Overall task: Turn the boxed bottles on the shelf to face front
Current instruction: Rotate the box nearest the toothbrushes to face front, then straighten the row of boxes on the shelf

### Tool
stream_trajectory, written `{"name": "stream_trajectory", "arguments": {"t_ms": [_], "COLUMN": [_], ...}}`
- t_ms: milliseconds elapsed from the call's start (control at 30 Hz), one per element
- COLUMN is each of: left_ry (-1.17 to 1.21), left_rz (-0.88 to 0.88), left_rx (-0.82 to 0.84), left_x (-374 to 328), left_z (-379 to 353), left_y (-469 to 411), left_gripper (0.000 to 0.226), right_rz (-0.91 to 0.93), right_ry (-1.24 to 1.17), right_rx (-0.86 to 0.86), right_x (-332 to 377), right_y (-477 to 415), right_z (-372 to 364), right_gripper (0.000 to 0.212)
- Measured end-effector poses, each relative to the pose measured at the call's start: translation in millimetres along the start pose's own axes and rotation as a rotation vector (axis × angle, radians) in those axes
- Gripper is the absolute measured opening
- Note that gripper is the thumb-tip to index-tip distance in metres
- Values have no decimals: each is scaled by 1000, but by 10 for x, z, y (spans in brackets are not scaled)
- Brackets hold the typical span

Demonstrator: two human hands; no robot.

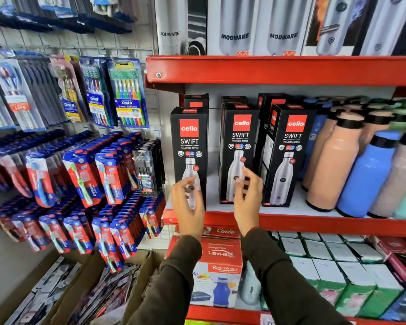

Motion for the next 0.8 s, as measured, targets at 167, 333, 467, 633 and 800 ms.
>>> {"name": "stream_trajectory", "arguments": {"t_ms": [167, 333, 467, 633, 800], "left_ry": [17, -13, -36, -13, -13], "left_rz": [-130, 133, 368, 459, 444], "left_rx": [292, 392, 430, 454, 454], "left_x": [-437, -352, -52, 125, 113], "left_z": [-597, -1030, -1213, -1268, -1203], "left_y": [89, -10, -119, -112, -50], "left_gripper": [39, 52, 49, 43, 42], "right_rz": [-75, -250, -328, -323, -293], "right_ry": [50, 122, 166, 184, 157], "right_rx": [40, 142, 198, 247, 239], "right_x": [-129, -360, -469, -490, -472], "right_y": [-219, -439, -557, -586, -488], "right_z": [146, 114, 125, 170, 240], "right_gripper": [45, 51, 49, 48, 49]}}
Point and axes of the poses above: each hand's wrist, its own y-axis away from the middle knuckle, its own z-axis out of the back of the hand, x = y × z, the point moved 7 cm from there along -y, towards the middle knuckle, and after that the axes turned 9 degrees about -y, right-handed, at the moved point
